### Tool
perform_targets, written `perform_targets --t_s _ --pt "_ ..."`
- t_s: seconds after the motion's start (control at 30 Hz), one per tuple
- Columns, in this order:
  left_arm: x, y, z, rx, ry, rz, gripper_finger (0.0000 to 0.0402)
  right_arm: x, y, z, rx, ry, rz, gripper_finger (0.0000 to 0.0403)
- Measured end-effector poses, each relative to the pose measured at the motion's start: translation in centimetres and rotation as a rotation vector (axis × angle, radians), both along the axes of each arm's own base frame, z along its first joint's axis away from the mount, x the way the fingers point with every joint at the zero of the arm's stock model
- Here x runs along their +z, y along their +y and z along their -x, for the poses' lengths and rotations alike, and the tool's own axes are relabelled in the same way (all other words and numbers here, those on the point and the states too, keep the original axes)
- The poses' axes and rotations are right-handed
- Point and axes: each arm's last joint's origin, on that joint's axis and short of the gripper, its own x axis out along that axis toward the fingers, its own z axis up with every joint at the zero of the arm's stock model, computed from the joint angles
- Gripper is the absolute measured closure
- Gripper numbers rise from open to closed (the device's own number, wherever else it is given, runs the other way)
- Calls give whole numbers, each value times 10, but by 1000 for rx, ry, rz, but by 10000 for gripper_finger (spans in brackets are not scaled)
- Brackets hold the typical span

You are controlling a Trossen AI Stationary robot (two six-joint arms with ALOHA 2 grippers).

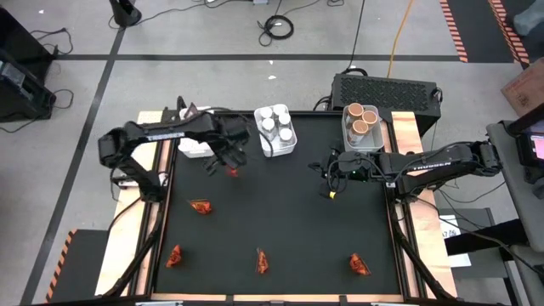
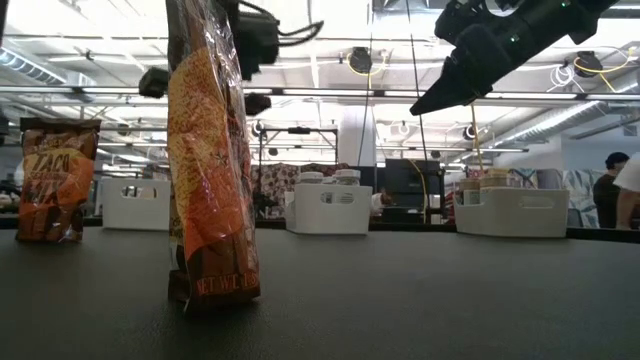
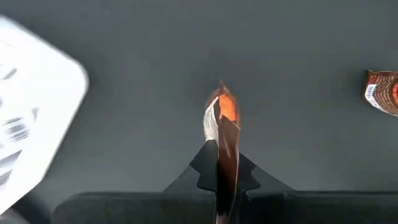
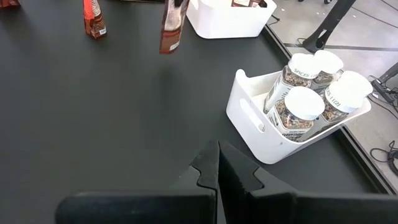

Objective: Sort spices by type
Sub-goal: Put the orange seasoning pack into the left white bin

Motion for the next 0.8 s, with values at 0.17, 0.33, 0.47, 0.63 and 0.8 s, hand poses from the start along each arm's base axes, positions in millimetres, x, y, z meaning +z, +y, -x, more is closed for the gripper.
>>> perform_targets --t_s 0.17,0.33,0.47,0.63,0.8 --pt "-21 -5 -13 -32 74 16 402 0 0 0 0 1 0 403" --pt "-29 -5 -19 -25 87 22 391 0 0 0 0 6 0 403" --pt "-31 -5 -21 65 89 38 364 -1 0 0 1 8 0 403" --pt "-31 -5 -21 135 93 49 326 -1 0 0 0 8 0 403" --pt "-31 -5 -21 203 95 57 279 -1 0 0 1 8 1 403"
